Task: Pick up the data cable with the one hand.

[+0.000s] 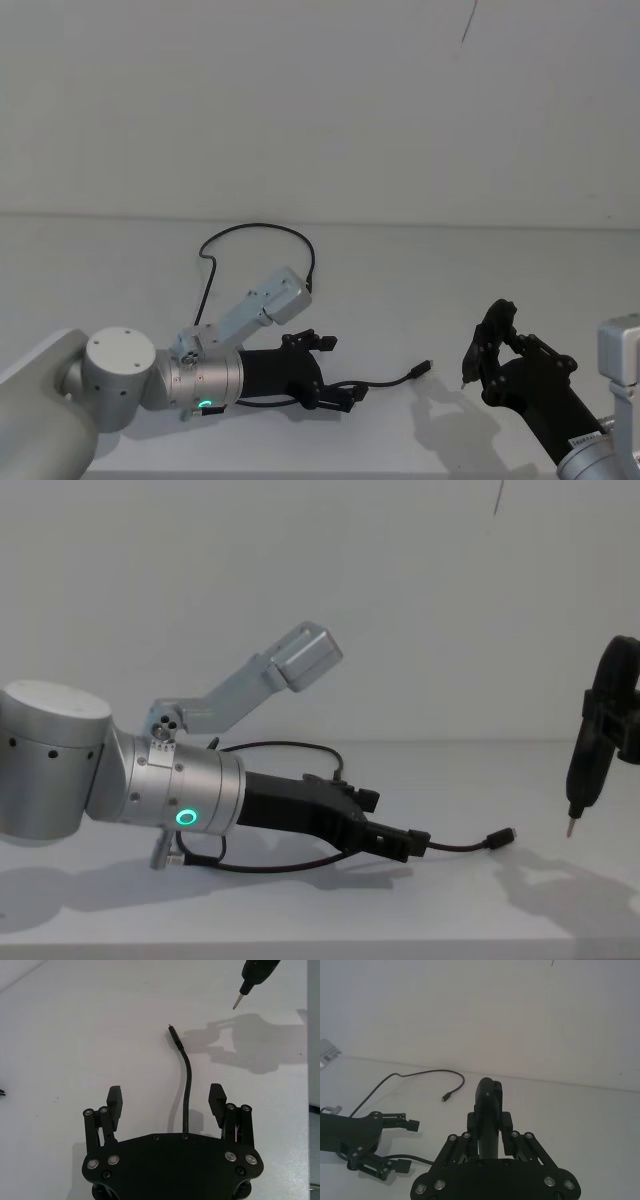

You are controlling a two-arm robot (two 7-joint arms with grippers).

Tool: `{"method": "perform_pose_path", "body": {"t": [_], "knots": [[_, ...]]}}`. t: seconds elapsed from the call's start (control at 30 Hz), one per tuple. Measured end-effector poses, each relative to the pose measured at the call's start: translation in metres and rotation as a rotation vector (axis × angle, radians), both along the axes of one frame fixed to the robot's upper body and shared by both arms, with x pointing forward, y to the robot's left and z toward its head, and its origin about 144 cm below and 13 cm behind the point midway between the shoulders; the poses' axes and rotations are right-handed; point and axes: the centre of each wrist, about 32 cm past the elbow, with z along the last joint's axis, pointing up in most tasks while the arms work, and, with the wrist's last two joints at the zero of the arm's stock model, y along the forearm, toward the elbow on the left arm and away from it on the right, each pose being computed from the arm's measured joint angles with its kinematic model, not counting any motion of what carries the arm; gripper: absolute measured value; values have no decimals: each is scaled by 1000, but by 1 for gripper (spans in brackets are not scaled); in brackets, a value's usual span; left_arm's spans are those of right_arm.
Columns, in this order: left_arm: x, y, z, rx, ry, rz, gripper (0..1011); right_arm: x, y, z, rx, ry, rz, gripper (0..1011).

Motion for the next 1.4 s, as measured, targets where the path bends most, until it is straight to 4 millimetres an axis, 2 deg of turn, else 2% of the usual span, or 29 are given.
{"method": "perform_pose_path", "body": {"t": [0.33, 0.5, 0.53, 0.77, 0.8, 0.87, 0.9, 1.03, 1.17, 1.2, 1.4], "knots": [[7, -3, -4, 9, 16, -16, 998, 0, 0, 0, 0, 0, 0, 269], [11, -6, -6, 13, 26, -28, 874, 0, 0, 0, 0, 0, 0, 269], [11, -6, -6, 13, 26, -28, 874, 0, 0, 0, 0, 0, 0, 269], [13, -8, -8, 17, 33, -40, 672, 0, 0, 0, 0, 0, 0, 269], [13, -9, -8, 17, 34, -41, 614, 0, 0, 0, 0, 0, 0, 269], [14, -9, -8, 17, 35, -42, 572, 0, 0, 0, 0, 0, 0, 269], [14, -9, -8, 18, 36, -43, 510, 0, 0, 0, 0, 0, 0, 269], [15, -10, -9, 19, 38, -46, 411, 0, 0, 0, 0, 0, 0, 269], [15, -10, -9, 19, 40, -48, 257, 0, 0, 0, 0, 0, 0, 269], [15, -10, -9, 20, 40, -48, 257, 0, 0, 0, 0, 0, 0, 269], [15, -11, -10, 20, 41, -50, 58, 0, 0, 0, 0, 0, 0, 269]]}}
